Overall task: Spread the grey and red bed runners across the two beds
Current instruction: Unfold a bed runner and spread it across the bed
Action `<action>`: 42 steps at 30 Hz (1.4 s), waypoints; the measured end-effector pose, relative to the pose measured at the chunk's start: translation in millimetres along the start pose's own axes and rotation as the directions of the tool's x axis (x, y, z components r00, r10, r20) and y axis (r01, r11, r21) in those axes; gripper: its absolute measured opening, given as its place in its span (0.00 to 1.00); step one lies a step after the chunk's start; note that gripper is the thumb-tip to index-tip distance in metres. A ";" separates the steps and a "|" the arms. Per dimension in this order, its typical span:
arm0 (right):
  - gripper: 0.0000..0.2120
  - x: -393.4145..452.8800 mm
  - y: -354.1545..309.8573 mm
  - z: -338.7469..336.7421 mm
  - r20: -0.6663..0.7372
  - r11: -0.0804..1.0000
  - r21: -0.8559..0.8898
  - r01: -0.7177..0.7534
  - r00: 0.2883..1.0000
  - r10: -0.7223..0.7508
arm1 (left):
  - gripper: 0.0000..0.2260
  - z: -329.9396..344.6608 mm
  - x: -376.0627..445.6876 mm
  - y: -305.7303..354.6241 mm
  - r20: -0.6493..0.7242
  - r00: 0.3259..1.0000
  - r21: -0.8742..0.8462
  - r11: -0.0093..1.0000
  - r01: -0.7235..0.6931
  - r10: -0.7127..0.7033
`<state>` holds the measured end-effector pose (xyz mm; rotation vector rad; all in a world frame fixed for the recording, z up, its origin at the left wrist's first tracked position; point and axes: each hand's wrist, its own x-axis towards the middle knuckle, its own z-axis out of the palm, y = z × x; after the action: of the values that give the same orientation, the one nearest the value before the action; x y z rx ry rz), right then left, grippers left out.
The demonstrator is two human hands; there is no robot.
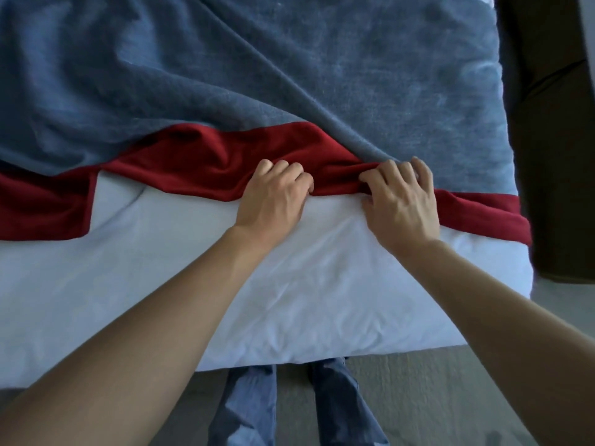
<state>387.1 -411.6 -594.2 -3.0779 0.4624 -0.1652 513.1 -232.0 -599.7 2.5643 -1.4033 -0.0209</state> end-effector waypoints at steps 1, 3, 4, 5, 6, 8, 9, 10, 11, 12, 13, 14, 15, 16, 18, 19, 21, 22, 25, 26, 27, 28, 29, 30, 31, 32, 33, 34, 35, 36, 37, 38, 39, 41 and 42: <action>0.09 -0.3 1.9 0.0 -0.026 1.000 -0.004 -0.025 0.999 0.025 | 0.05 -0.5 -0.9 0.0 -0.008 1.000 -0.012 1.000 -0.014 0.014; 0.09 -4.9 7.8 -0.6 -0.043 0.998 -0.010 -0.057 0.997 0.057 | 0.04 -2.1 -5.6 -2.4 -0.014 0.997 -0.011 0.997 -0.072 0.071; 0.09 -8.9 12.8 -1.4 -0.040 0.997 -0.012 -0.072 0.997 0.071 | 0.04 -2.9 -9.3 -5.0 -0.015 0.995 0.006 0.995 -0.100 0.100; 0.09 -14.0 18.8 -2.7 -0.032 0.996 -0.014 -0.086 0.996 0.086 | 0.04 -3.0 -13.1 -7.8 -0.017 0.993 0.022 0.993 -0.115 0.115; 0.09 -19.9 25.6 -3.9 -0.023 0.995 -0.011 -0.098 0.995 0.097 | 0.03 -3.1 -17.3 -9.0 -0.020 0.994 0.039 0.993 -0.110 0.111; 0.10 -33.7 36.7 -3.8 -0.002 0.995 0.006 -0.103 0.995 0.103 | 0.02 -2.7 -25.1 -1.8 -0.025 0.997 0.074 0.995 -0.065 0.067; 0.12 -40.8 41.5 -3.6 0.003 0.995 0.009 -0.100 0.995 0.100 | 0.01 -0.9 -26.1 7.8 -0.023 0.998 0.089 0.995 -0.052 0.054; 0.13 -47.2 45.5 -3.1 0.000 0.995 0.007 -0.096 0.995 0.096 | 0.04 2.2 -24.7 20.6 -0.012 0.999 0.104 0.993 -0.047 0.049; 0.15 -52.8 49.4 -2.2 -0.007 0.995 0.002 -0.095 0.995 0.095 | 0.06 5.8 -21.4 34.0 0.002 0.999 0.122 0.991 -0.048 0.048; 0.15 -57.4 53.7 -1.9 -0.011 0.995 -0.003 -0.101 0.995 0.101 | 0.08 8.8 -15.1 46.7 0.013 0.999 0.132 0.990 -0.043 0.042; 0.15 -61.1 58.6 -2.1 -0.009 0.994 -0.010 -0.112 0.994 0.112 | 0.09 11.3 -8.2 57.4 0.016 0.999 0.131 0.991 -0.039 0.037; 0.14 -64.2 63.9 -2.5 -0.001 0.993 -0.017 -0.118 0.993 0.118 | 0.08 12.9 -1.2 65.5 0.018 0.999 0.126 0.992 -0.033 0.031; 0.12 -66.8 68.9 -3.2 0.010 0.993 -0.023 -0.119 0.993 0.120 | 0.07 14.7 4.4 71.1 0.015 1.000 0.112 0.993 -0.025 0.024; 0.11 -69.6 73.2 -4.2 0.021 0.993 -0.025 -0.119 0.993 0.120 | 0.06 16.0 7.8 75.3 0.014 1.000 0.092 0.996 -0.014 0.013; 0.11 -76.7 80.0 -6.9 0.024 0.994 -0.008 -0.113 0.993 0.113 | 0.06 19.6 4.9 81.1 0.020 1.000 0.046 0.999 0.005 -0.006; 0.12 -80.6 82.3 -7.9 0.020 0.994 0.005 -0.110 0.994 0.110 | 0.06 20.8 -1.3 82.3 0.024 1.000 0.031 0.999 0.008 -0.009; 0.17 -89.6 84.9 -10.1 0.027 0.993 0.016 -0.116 0.993 0.116 | 0.07 20.0 -17.6 81.9 0.045 0.999 0.033 0.999 0.017 -0.019; 0.18 -94.0 87.0 -11.2 0.029 0.992 0.019 -0.128 0.991 0.127 | 0.07 18.8 -22.8 82.2 0.057 0.998 0.041 0.999 0.028 -0.031; 0.20 -100.9 100.1 -12.1 0.030 0.989 0.002 -0.150 0.988 0.149 | 0.09 18.2 -13.1 97.5 0.054 0.998 0.060 0.997 0.041 -0.044; 0.19 -100.2 105.6 -11.7 0.029 0.988 -0.015 -0.157 0.987 0.157 | 0.10 19.7 -4.1 107.5 0.052 0.999 0.063 0.998 0.014 -0.017; 0.18 -98.6 111.2 -10.8 0.026 0.986 -0.030 -0.167 0.986 0.167 | 0.10 22.1 5.2 118.3 0.055 0.998 0.057 0.998 -0.017 0.014; 0.16 -97.1 116.7 -9.8 0.029 0.983 -0.042 -0.178 0.983 0.179 | 0.10 24.9 12.9 128.8 0.059 0.998 0.044 0.998 -0.041 0.038; 0.14 -95.8 121.6 -9.6 0.037 0.980 -0.052 -0.191 0.980 0.194 | 0.09 28.1 17.7 137.8 0.062 0.997 0.026 0.998 -0.051 0.049; 0.12 -95.3 125.9 -9.7 0.045 0.977 -0.058 -0.205 0.977 0.208 | 0.08 30.8 19.1 144.7 0.066 0.997 0.008 0.999 -0.045 0.044; 0.11 -96.4 129.2 -9.9 0.049 0.976 -0.059 -0.211 0.976 0.214 | 0.07 33.1 16.7 149.6 0.073 0.997 -0.004 0.999 -0.031 0.032; 0.09 -99.2 131.3 -10.0 0.045 0.977 -0.052 -0.209 0.976 0.212 | 0.07 34.7 11.0 152.3 0.083 0.996 -0.008 1.000 -0.017 0.018; 0.09 -104.1 131.6 -10.0 0.038 0.980 -0.033 -0.198 0.979 0.199 | 0.07 35.8 3.5 153.3 0.092 0.996 -0.004 1.000 -0.010 0.011; 0.08 -111.0 129.8 -9.6 0.029 0.983 -0.006 -0.183 0.983 0.183 | 0.08 35.9 -4.2 153.2 0.101 0.995 0.004 1.000 -0.012 0.011; 0.08 -118.6 127.1 -8.8 0.021 0.985 0.021 -0.173 0.985 0.173 | 0.08 35.3 -9.1 153.6 0.110 0.994 0.008 1.000 -0.018 0.017; 0.08 -124.4 125.5 -7.7 0.012 0.984 0.038 -0.174 0.985 0.174 | 0.09 35.0 -8.4 155.9 0.112 0.993 0.008 1.000 -0.027 0.026; 0.08 -126.3 125.8 -6.3 0.002 0.982 0.046 -0.186 0.983 0.186 | 0.09 35.7 -2.9 160.1 0.100 0.994 0.003 0.999 -0.041 0.041; 0.08 -124.8 127.9 -4.9 -0.013 0.979 0.051 -0.199 0.980 0.200 | 0.10 36.4 5.8 166.5 0.086 0.994 -0.002 0.998 -0.064 0.064; 0.09 -121.5 131.3 -4.2 -0.022 0.976 0.047 -0.213 0.977 0.214 | 0.10 37.5 15.8 174.9 0.078 0.993 -0.004 0.997 -0.083 0.083; 0.09 -115.1 138.7 -3.7 -0.016 0.972 0.030 -0.235 0.972 0.235 | 0.10 41.5 29.4 193.5 0.087 0.993 -0.015 0.997 -0.082 0.083; 0.09 -114.2 142.3 -3.7 -0.004 0.970 0.025 -0.243 0.970 0.243 | 0.09 43.3 31.1 201.8 0.096 0.993 -0.029 0.998 -0.061 0.064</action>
<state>236.6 -514.0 -607.8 -2.9633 0.8242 -0.1742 357.4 -370.9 -599.3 2.5278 -1.5068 -0.1541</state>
